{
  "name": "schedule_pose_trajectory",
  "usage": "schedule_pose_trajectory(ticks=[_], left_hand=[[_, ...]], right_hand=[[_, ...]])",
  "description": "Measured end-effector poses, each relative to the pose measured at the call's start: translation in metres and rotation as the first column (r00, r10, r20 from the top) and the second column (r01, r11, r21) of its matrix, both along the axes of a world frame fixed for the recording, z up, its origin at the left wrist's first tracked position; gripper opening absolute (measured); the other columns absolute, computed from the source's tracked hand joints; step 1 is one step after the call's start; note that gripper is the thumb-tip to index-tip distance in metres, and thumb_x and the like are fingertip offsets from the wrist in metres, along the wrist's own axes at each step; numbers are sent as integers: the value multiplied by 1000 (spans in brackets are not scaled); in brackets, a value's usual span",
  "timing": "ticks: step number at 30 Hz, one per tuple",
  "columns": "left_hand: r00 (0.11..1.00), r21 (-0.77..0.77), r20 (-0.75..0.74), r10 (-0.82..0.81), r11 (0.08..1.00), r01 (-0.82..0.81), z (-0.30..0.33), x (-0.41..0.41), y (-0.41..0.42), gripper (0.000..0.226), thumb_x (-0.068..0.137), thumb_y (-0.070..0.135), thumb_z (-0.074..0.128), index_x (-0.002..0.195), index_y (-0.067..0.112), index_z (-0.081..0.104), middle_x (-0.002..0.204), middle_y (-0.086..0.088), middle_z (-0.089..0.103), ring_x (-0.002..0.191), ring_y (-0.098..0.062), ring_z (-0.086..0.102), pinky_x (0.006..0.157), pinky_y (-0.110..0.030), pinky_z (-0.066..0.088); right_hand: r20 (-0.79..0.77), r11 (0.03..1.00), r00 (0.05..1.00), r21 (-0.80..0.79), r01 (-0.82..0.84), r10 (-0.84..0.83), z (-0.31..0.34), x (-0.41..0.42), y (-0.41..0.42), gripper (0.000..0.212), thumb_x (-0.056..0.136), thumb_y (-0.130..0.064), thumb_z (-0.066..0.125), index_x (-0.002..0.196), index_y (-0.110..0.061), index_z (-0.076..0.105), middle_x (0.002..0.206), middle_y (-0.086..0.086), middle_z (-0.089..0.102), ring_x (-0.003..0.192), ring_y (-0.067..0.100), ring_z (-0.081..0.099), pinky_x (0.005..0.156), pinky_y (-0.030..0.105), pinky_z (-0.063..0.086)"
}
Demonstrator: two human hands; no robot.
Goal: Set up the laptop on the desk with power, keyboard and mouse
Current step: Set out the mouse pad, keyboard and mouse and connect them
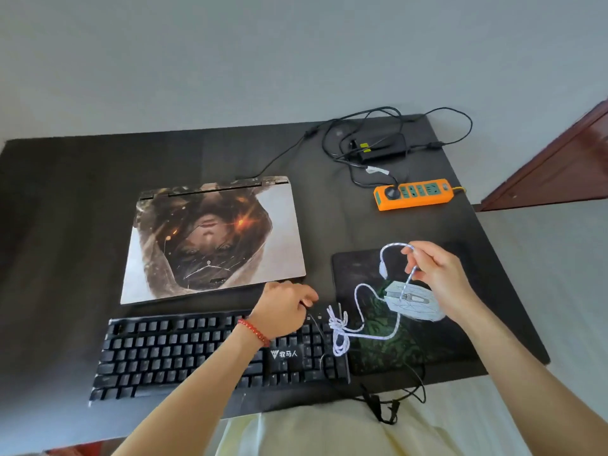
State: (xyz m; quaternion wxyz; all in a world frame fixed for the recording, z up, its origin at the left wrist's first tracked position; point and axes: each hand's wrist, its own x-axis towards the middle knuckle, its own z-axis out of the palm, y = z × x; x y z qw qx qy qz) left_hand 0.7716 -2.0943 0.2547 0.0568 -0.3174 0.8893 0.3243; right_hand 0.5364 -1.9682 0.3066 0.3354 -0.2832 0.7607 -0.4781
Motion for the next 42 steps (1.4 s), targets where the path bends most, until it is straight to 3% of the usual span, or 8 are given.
schedule_pose_trajectory(ticks=[6, 14, 18, 21, 25, 32, 38, 42], left_hand=[[816, 259, 392, -425, 902, 345, -4, -40, 30, 32, 72, 30, 40, 79, 4, 57, 100, -22, 63, 81, -32, 54, 73, -36, 41], [886, -273, 404, -230, 894, 356, -47, -73, 76, 30, 86, 37, 51, 105, 16, 60, 111, -7, 52, 107, -27, 43, 85, -40, 34], [986, 152, 140, 88, 982, -109, -30, -82, 56, 17, 91, 24, 47, 83, 15, 59, 77, -3, 67, 76, -12, 60, 76, -28, 45], [895, 607, -7, 445, 713, -350, 1, -88, 28, 26, 93, 6, 48, 68, 10, 53, 44, -1, 50, 33, -4, 44, 43, -17, 37], [865, 652, -177, 470, 714, -255, 53, -103, 10, 23, 94, 4, 41, 77, 5, 56, 42, 6, 50, 33, -4, 39, 43, -18, 33], [816, 510, -402, 415, 842, -177, 83, -97, 21, 21, 89, 8, 53, 73, 19, 60, 48, 12, 51, 40, 1, 43, 48, -12, 39], [802, 443, -441, 403, 875, -196, 73, -75, 12, 21, 89, 5, 53, 77, 22, 56, 59, 8, 53, 45, 4, 48, 49, -7, 36], [780, 449, -457, 426, 868, -211, 68, -64, 10, 23, 88, 3, 53, 76, 22, 56, 61, 7, 54, 47, 5, 49, 50, -7, 37]], right_hand=[[132, 950, 953, -124, 288, -272, 0, -19, 25, 25, 97, -7, 34, 95, -12, 59, 93, -3, 64, 85, 10, 63, 70, 23, 51], [131, 852, 880, -222, 474, -456, -6, -41, 76, 30, 97, -14, 32, 85, -28, 56, 96, -3, 68, 83, 15, 68, 75, 27, 51], [37, 915, 947, -247, 319, -320, -3, -52, 96, 37, 97, -12, 34, 85, -34, 61, 82, -7, 72, 78, 12, 69, 73, 22, 57], [26, 955, 986, -245, 165, -164, 5, -49, 93, 44, 96, -5, 36, 82, -34, 65, 75, -8, 68, 74, 8, 66, 76, 22, 56], [66, 983, 989, -135, -123, 133, 27, -36, 67, 35, 94, -7, 44, 79, -27, 68, 71, -8, 65, 71, 5, 63, 72, 18, 53], [-388, 986, 906, 55, -158, 167, 16, 4, -2, 13, 85, -8, 59, 74, -6, 65, 94, 0, 55, 94, 10, 49, 87, 24, 36], [-53, 949, 961, 182, -258, 272, 7, 9, -25, 7, 93, -17, 44, 87, -14, 42, 70, -1, 67, 60, 0, 58, 60, 13, 40], [577, 997, 813, -42, -60, 73, 8, 7, -39, 22, 91, 5, 40, 108, -6, 48, 66, 8, 56, 58, 17, 52, 57, 22, 40]])
